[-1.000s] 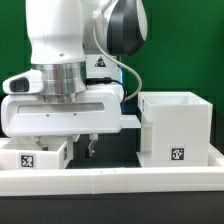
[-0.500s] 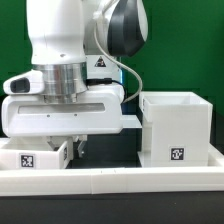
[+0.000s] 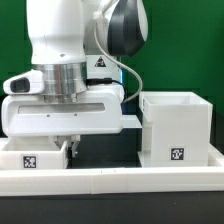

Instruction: Assemble drawer

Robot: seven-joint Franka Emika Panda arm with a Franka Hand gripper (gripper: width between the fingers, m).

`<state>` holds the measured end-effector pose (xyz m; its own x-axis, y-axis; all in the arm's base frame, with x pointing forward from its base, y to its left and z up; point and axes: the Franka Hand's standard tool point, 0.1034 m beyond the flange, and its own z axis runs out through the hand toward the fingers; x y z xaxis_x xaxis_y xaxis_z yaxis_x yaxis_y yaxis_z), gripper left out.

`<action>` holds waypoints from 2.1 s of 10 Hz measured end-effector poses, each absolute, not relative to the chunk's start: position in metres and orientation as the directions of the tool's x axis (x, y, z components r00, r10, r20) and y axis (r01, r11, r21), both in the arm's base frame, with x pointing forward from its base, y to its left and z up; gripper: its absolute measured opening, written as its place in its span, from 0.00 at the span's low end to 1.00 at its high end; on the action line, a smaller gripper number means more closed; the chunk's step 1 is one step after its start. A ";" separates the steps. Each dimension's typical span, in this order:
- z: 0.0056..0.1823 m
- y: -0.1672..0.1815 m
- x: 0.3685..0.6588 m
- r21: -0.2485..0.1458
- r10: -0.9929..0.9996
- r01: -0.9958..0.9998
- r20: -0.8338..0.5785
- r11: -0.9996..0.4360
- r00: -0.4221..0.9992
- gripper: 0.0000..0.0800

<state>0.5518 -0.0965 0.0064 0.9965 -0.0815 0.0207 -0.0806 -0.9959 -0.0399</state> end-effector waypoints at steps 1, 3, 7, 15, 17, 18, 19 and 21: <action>0.006 -0.096 0.552 -0.040 -0.081 -0.081 0.021 -0.996 0.996 0.05; 0.008 -0.095 0.552 -0.041 -0.053 -0.053 0.015 -0.998 0.998 0.05; 0.023 -0.093 0.550 -0.065 0.123 0.123 -0.001 -0.990 0.992 0.05; 0.021 -0.086 0.529 -0.072 0.704 0.703 0.017 -0.707 0.710 0.05; 0.021 -0.083 0.524 -0.081 0.831 0.829 0.017 -0.553 0.556 0.05; 0.020 -0.084 0.523 -0.081 0.859 0.857 0.019 -0.509 0.512 0.05; 0.020 -0.087 0.522 -0.078 0.901 0.899 0.018 -0.430 0.433 0.05; 0.020 -0.090 0.522 -0.073 0.950 0.948 0.017 -0.310 0.312 0.05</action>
Offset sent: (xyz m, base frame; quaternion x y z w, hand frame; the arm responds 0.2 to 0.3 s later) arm 0.0006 0.0098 0.0200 0.0045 -0.0341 -0.1190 0.9923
